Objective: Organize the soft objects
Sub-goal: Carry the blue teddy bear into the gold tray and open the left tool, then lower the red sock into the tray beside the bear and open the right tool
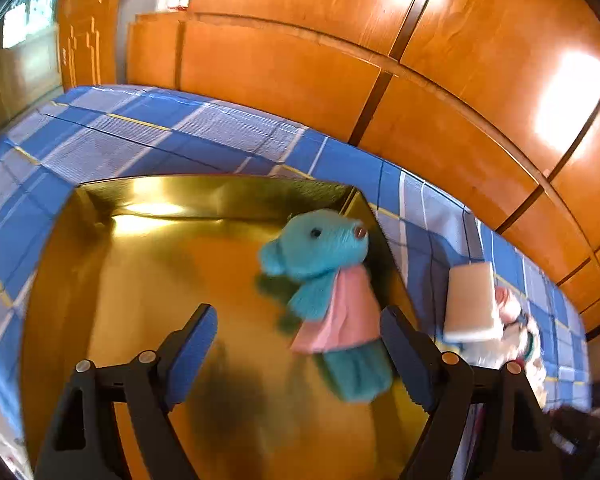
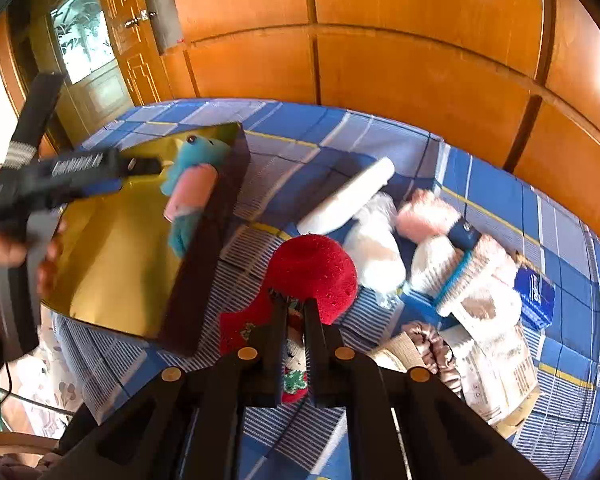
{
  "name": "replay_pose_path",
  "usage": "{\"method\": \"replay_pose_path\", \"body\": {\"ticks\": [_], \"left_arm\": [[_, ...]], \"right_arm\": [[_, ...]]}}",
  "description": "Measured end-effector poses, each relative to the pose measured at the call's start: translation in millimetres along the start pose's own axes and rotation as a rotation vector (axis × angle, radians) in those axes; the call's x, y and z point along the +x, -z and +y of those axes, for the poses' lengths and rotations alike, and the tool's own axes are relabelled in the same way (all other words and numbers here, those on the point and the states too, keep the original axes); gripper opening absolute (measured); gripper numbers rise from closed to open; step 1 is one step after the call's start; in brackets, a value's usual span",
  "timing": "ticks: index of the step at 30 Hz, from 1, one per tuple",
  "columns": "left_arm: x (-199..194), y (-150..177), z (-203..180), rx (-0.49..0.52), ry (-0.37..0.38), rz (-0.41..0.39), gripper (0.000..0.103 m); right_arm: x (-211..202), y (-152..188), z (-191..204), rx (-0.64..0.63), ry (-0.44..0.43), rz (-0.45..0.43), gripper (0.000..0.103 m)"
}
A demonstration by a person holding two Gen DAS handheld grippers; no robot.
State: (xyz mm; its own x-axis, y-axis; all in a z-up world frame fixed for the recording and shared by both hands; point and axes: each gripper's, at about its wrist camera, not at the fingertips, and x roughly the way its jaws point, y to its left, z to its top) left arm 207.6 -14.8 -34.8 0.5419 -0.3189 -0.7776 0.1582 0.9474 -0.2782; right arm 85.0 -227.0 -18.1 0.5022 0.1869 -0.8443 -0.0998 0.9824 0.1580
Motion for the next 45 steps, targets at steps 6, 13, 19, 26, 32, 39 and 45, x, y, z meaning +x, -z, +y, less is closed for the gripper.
{"method": "replay_pose_path", "body": {"ticks": [6,13,19,26,32,39,45], "left_arm": [[-45,44,10,0.039,-0.055,-0.06,0.086],[-87,87,21,0.024,-0.09,-0.099,0.091],[-110,103,24,0.015,-0.104,-0.123,0.092],[-127,111,28,-0.003,-0.12,-0.148,0.094],[-131,115,33,-0.012,-0.136,-0.149,0.095],[-132,119,38,-0.016,-0.171,-0.152,0.096],[-133,123,42,-0.02,-0.211,-0.166,0.096]], "right_arm": [[-13,-16,25,-0.038,-0.036,-0.056,0.006],[-15,-22,64,-0.105,-0.086,-0.077,0.006],[-4,-25,95,-0.159,-0.114,-0.062,0.006],[14,-27,114,-0.205,-0.105,-0.028,0.007],[22,-28,118,-0.218,-0.092,-0.012,0.007],[37,-30,123,-0.243,-0.059,0.016,0.009],[52,-29,126,-0.269,-0.031,0.041,0.009]]}}
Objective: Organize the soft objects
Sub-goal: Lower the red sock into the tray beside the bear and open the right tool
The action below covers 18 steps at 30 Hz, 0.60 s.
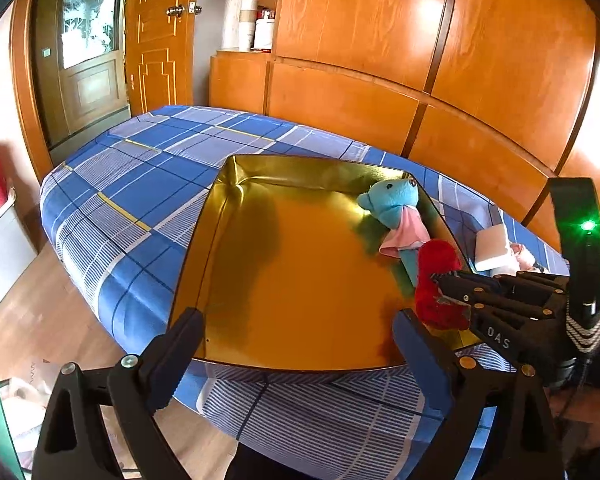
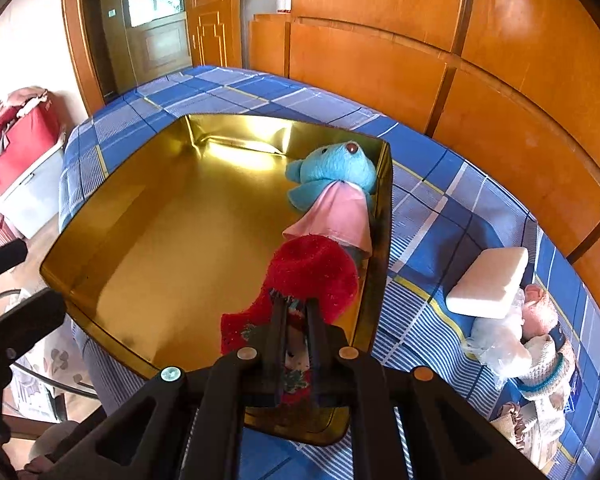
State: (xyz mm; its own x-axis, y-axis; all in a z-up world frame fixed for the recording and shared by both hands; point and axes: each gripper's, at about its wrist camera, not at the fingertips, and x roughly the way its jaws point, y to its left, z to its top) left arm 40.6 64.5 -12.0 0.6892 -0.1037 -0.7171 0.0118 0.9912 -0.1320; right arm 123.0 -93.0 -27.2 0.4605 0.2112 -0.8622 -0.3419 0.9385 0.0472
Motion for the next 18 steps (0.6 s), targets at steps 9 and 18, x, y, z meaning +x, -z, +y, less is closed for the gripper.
{"method": "replay_pose_path", "body": {"ticks": [9,18], "left_arm": [[3,2,4,-0.014,0.003,0.017,0.1],[3,4,4,-0.012,0.0,0.017,0.1]], "right_arm": [[10,1,-6,0.03,-0.011,0.013,0.009],[14,5,-13,0.069,-0.028,0.011,0.017]]}}
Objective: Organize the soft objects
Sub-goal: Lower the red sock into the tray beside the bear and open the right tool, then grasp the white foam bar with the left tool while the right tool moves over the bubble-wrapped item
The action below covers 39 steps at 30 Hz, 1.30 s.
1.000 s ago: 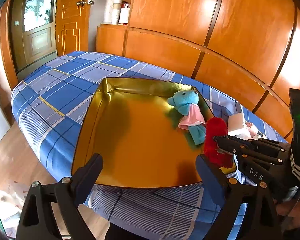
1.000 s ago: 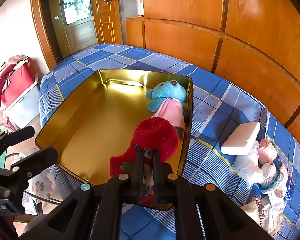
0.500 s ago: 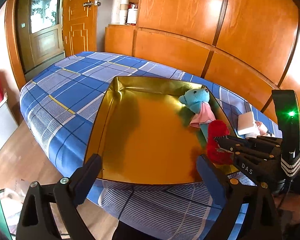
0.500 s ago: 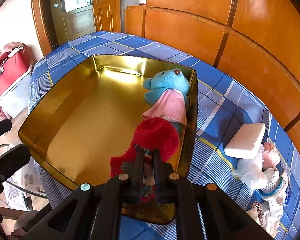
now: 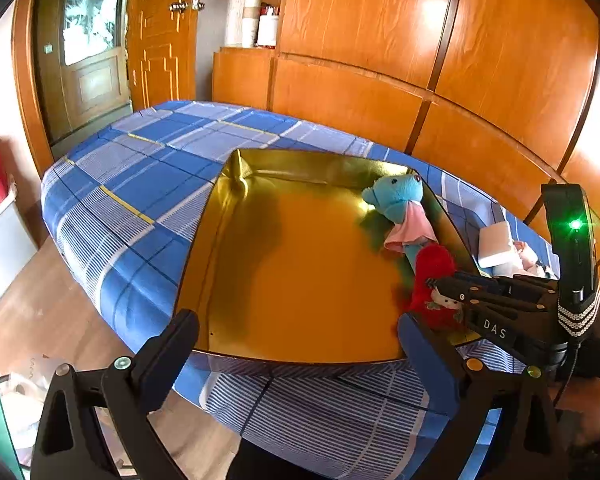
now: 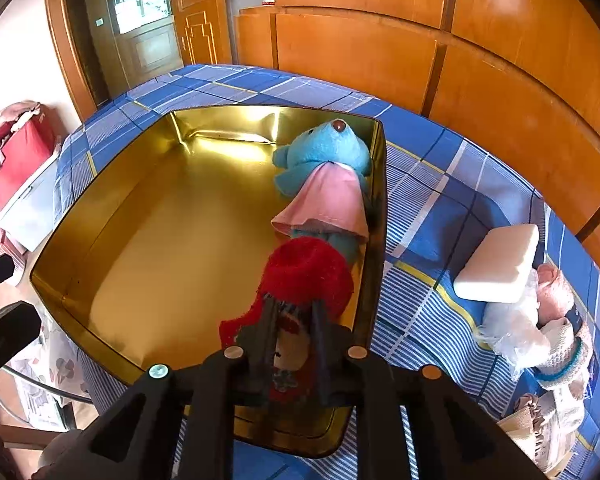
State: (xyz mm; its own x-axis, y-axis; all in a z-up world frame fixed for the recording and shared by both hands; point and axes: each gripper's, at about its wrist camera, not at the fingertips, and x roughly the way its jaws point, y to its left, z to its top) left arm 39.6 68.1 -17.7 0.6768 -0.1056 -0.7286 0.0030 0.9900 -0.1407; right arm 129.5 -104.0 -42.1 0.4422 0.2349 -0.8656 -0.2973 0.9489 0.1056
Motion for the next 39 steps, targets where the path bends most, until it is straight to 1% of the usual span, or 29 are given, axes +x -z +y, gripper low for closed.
{"method": "replay_pose_path", "body": {"ticks": [3,6,10,13,18,24,27,29,34,36,39], "left_arm": [[-3,1,-1,0.004,-0.022,-0.021,0.1],[-2,1,1,0.003,-0.027,-0.02,0.1],[-4,1,-3,0.018,-0.017,-0.026,0.1],[-6,0,-8,0.04,-0.008,-0.03,0.1],[-10,-2,-19,0.074,0.006,-0.037,0.1],[-15,-5,-33,0.108,0.033,-0.049,0.1],[-15,-6,-41,0.113,0.064,-0.043,0.1],[-14,-7,-47,0.12,0.08,-0.034,0.1],[-12,-9,-62,0.153,0.135,-0.011,0.1],[-12,-13,-73,0.179,0.167,-0.006,0.1],[-15,-21,-93,0.229,0.232,-0.018,0.1]], "right_arm": [[-2,0,-1,0.008,-0.002,-0.011,0.019],[-10,1,0,0.006,-0.012,-0.036,0.027],[-23,0,1,0.002,0.0,-0.077,0.028],[-39,1,0,-0.004,0.025,-0.127,0.033],[-71,5,-7,-0.009,0.066,-0.228,0.037],[-99,12,-23,0.002,0.143,-0.296,0.037],[-109,19,-39,0.034,0.17,-0.301,0.037],[-115,25,-53,0.062,0.16,-0.299,0.037],[-130,41,-97,0.139,0.191,-0.296,0.038],[-133,48,-119,0.172,0.229,-0.286,0.041],[-139,59,-153,0.233,0.287,-0.276,0.042]]}}
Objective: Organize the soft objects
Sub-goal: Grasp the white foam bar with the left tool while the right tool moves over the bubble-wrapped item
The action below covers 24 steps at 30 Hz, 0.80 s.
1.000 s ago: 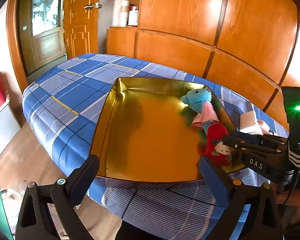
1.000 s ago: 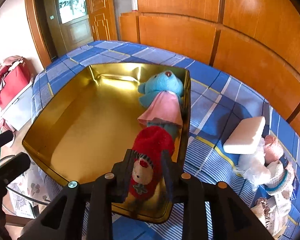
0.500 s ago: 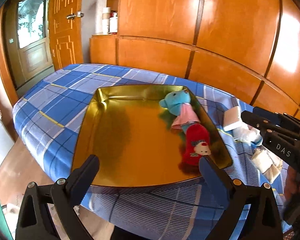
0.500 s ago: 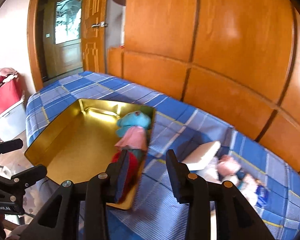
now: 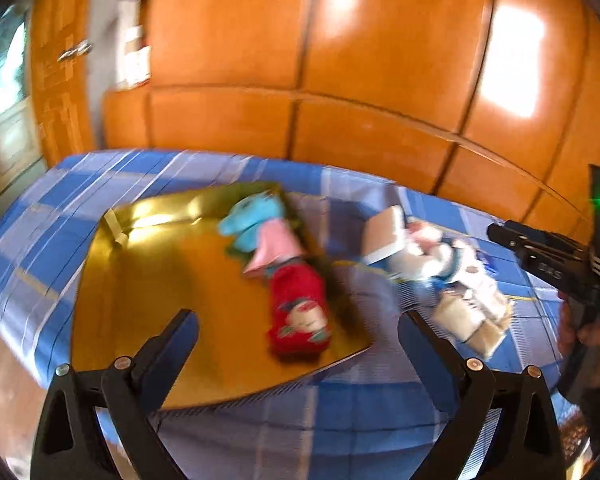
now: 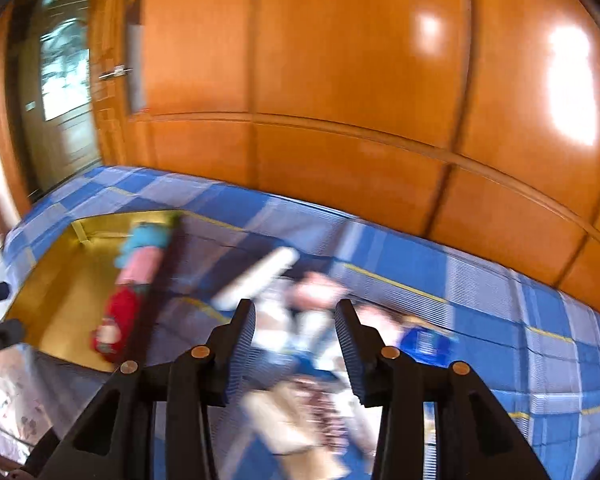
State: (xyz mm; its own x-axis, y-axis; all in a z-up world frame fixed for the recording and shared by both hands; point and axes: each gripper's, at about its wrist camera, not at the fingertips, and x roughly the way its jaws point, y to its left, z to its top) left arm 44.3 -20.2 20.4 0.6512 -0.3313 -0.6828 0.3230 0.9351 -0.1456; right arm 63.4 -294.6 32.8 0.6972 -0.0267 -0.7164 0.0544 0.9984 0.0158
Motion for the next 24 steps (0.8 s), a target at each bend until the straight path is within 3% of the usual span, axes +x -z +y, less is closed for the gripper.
{"method": "replay_pose_path", "body": {"ticks": [6,9,11,15,24], "left_arm": [[18,-28,-46,0.126,0.075,-0.013,0.1],[42,-47,-65,0.12,0.109,0.03,0.1],[56,-56,-75,0.121,0.101,0.059,0.096],[94,-72,-96,0.137,0.103,0.123,0.09],[162,-88,-138,0.239,0.072,0.197,0.078]], "right_arm": [[11,20,-66,0.146,0.08,0.004,0.042],[22,33,-92,0.259,0.095,0.065,0.042],[21,31,-102,0.294,0.089,0.047,0.042],[13,30,-111,0.343,0.056,0.026,0.042],[8,22,-105,0.327,0.044,0.0,0.042]]}}
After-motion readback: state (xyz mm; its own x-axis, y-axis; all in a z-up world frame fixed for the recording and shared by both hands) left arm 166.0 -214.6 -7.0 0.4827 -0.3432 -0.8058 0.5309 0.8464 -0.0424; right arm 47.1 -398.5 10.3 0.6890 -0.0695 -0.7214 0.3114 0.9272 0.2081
